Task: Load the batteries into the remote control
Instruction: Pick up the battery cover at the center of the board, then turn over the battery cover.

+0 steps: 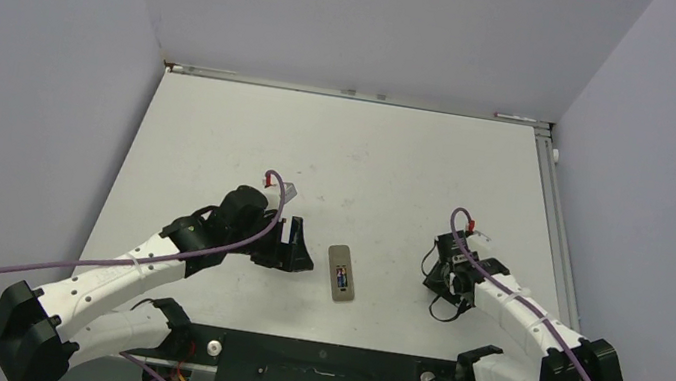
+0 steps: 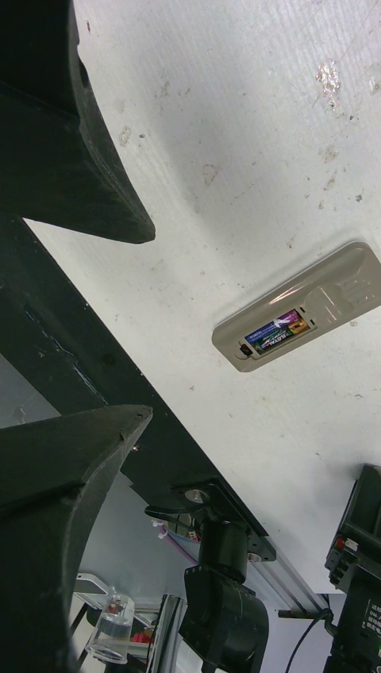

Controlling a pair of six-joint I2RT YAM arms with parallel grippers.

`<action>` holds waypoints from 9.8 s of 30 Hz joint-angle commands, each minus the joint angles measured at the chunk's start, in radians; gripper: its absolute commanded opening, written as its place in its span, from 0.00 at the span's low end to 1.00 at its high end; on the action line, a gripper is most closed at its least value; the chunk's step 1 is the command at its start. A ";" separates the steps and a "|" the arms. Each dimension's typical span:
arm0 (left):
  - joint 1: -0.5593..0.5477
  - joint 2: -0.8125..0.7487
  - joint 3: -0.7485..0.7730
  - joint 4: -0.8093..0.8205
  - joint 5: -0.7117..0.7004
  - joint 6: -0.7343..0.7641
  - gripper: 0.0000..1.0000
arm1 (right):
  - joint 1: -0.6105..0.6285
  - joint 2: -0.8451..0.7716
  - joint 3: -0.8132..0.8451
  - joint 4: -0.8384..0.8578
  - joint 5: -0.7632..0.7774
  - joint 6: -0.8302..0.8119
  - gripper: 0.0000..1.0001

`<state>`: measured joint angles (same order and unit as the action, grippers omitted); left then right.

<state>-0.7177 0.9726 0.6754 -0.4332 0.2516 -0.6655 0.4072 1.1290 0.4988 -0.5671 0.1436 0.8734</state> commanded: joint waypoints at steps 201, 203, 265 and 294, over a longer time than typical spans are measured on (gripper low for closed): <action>0.268 -0.135 -0.364 0.679 0.637 -0.748 0.37 | 1.226 0.185 0.335 0.456 0.619 -1.249 0.08; 0.269 -0.140 -0.369 0.710 0.634 -0.750 0.40 | 1.217 0.162 0.332 0.436 0.591 -1.223 0.08; -0.011 -0.148 -0.148 0.341 0.537 -0.132 0.45 | 0.392 0.063 0.054 0.921 -1.319 -0.202 0.09; -0.029 -0.154 -0.198 0.486 0.577 -0.207 0.00 | 0.392 0.021 0.084 0.774 -1.218 -0.283 0.29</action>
<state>-0.7410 0.8288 0.4789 -0.0105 0.8196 -0.8623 0.7998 1.2049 0.5369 0.3176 -1.1404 0.7071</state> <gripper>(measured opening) 0.010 0.238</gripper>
